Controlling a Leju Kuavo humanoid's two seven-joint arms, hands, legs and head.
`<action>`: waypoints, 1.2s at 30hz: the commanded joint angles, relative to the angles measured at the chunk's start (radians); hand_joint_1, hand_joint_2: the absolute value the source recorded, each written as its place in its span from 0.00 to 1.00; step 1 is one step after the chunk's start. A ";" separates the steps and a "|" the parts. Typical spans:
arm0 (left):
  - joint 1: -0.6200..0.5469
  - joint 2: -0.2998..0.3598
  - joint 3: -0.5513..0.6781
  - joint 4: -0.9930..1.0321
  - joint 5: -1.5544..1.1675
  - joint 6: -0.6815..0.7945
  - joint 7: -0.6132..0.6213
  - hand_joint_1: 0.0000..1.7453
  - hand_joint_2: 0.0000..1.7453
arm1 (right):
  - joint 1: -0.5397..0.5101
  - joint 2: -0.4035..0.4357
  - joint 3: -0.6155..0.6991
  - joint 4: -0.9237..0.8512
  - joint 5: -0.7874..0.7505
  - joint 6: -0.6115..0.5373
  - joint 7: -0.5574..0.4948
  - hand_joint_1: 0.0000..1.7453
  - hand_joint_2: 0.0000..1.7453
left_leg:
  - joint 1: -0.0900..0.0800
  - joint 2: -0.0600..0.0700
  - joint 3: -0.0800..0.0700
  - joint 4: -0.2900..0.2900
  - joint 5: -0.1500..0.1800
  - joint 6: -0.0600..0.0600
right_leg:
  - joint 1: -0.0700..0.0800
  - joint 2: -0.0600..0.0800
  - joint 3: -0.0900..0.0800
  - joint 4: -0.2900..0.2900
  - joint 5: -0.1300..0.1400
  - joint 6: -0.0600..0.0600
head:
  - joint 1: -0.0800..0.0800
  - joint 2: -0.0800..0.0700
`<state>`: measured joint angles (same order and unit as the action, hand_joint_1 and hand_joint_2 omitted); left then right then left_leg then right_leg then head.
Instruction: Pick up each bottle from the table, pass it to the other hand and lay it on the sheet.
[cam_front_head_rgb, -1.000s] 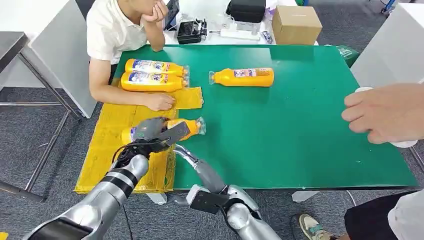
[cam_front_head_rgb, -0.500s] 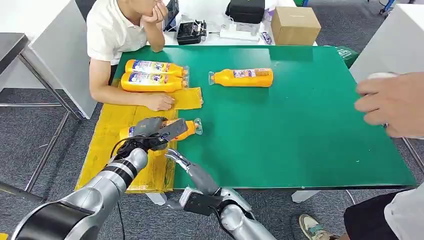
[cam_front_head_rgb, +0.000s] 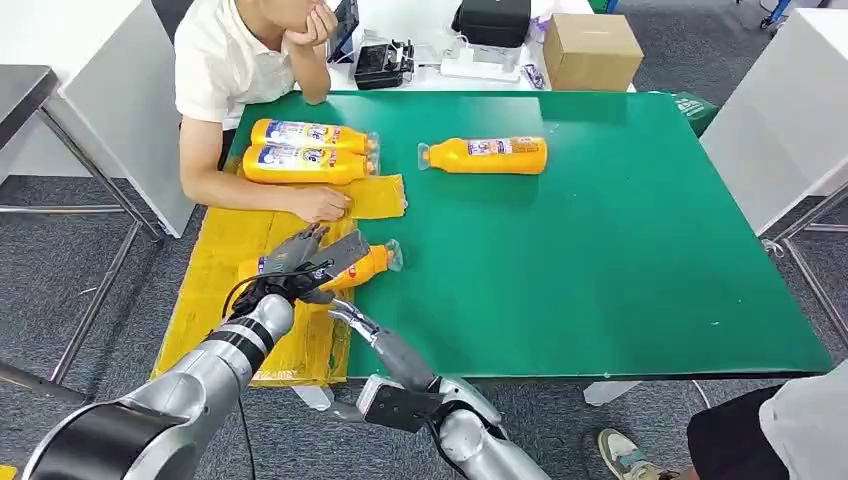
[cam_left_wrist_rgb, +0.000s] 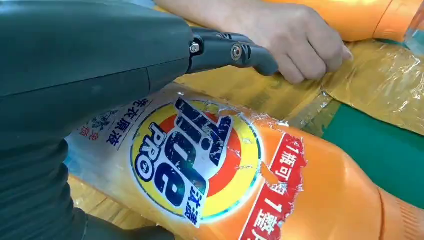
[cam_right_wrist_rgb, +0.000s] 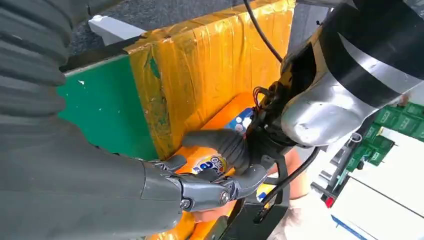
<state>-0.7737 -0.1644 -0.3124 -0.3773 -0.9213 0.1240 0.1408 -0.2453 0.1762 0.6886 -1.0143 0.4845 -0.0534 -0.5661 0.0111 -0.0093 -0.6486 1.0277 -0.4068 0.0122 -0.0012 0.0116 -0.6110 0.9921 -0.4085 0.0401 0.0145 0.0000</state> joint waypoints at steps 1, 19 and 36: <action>-0.006 -0.007 0.068 0.054 0.040 0.025 -0.028 0.00 1.00 | -0.033 -0.016 0.027 0.050 -0.006 -0.017 0.000 0.00 1.00 | -0.001 0.002 0.005 -0.001 -0.001 0.000 | -0.001 0.001 0.004 -0.001 -0.001 0.000 | 0.000 0.000; 0.608 0.100 0.047 -1.255 1.195 0.073 -0.383 0.00 1.00 | 0.197 -0.141 -0.122 -0.308 -0.020 -0.232 -0.035 0.00 1.00 | -0.001 0.004 0.002 0.000 -0.005 0.000 | -0.001 0.003 0.000 0.001 -0.003 -0.001 | 0.000 0.000; 0.756 0.149 -0.056 -1.346 1.180 0.058 -0.435 0.00 1.00 | 0.171 -0.281 -0.400 -0.288 0.255 -0.504 0.086 0.00 1.00 | -0.002 -0.001 0.001 -0.002 -0.003 0.000 | -0.001 -0.002 0.002 -0.003 -0.002 0.000 | 0.000 0.000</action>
<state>-0.0406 -0.0687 -0.3269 -1.6934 0.2678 0.1877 -0.2938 -0.0109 0.0007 0.4329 -1.4088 0.7009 -0.5531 -0.4722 0.0102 -0.0110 -0.6528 1.0278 -0.4084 0.0124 -0.0022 0.0111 -0.6145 0.9913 -0.4098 0.0402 0.0145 0.0000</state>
